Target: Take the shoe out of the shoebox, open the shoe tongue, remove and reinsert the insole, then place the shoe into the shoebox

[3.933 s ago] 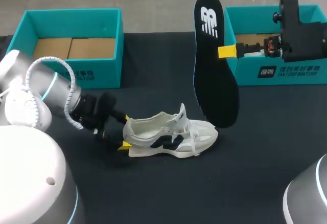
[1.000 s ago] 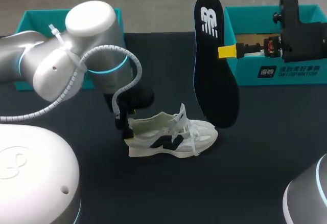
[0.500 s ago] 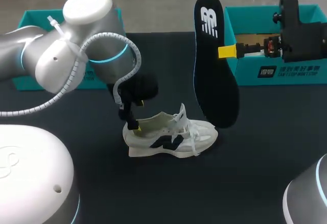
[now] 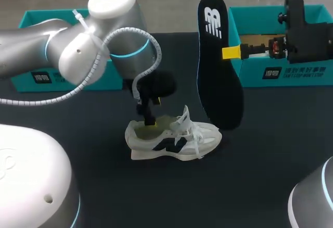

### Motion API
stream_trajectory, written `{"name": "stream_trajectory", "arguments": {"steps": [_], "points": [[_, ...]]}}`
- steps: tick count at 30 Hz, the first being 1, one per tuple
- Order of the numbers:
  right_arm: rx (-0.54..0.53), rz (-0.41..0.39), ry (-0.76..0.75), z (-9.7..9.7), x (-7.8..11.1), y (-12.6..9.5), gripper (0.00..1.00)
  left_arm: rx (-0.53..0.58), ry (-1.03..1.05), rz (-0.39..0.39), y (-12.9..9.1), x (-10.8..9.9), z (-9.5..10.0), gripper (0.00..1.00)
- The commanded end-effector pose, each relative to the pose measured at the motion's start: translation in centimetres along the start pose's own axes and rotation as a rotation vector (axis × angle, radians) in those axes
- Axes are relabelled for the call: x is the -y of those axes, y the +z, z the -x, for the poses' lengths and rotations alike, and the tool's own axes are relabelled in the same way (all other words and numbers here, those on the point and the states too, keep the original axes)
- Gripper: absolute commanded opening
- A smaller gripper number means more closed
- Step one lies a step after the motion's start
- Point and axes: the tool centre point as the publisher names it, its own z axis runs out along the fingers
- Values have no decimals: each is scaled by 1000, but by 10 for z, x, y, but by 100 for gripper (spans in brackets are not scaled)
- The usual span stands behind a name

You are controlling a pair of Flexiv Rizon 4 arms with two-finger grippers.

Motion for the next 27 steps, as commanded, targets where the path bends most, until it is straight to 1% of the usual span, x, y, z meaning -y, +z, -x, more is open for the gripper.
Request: {"name": "stream_trajectory", "arguments": {"steps": [1, 3, 8, 11, 14, 16, 17, 20, 21, 22, 25, 27], "points": [[1, -2, 2, 1, 0, 2, 0, -20, -1, 11, 17, 12, 13, 80], [1, -2, 2, 1, 0, 2, 0, -24, 0, 10, 21, 15, 14, 76], [1, -2, 2, 1, 0, 2, 0, -45, 11, 5, 32, 23, 14, 78], [1, -2, 2, 1, 0, 2, 0, -49, 8, 2, 36, 25, 13, 72], [1, -2, 2, 1, 0, 2, 0, -57, 2, 1, 39, 25, 13, 53], [1, -2, 2, 1, 0, 2, 0, -64, 2, 2, 42, 25, 11, 47], [1, -2, 2, 1, 0, 2, 0, -67, 2, 4, 43, 25, 10, 42], [1, -2, 2, 1, 0, 2, 0, -80, -10, 10, 48, 24, 6, 22], [1, -2, 2, 1, 0, 2, 0, -82, -15, 8, 50, 23, 4, 4], [1, -2, 2, 1, 0, 2, 0, -83, -17, 8, 51, 23, 3, 0], [1, -2, 2, 1, 0, 2, 0, -70, -26, 0, 51, 22, -3, 0], [1, -2, 2, 1, 0, 2, 0, -21, -57, 6, 48, 18, -9, 0]]}}
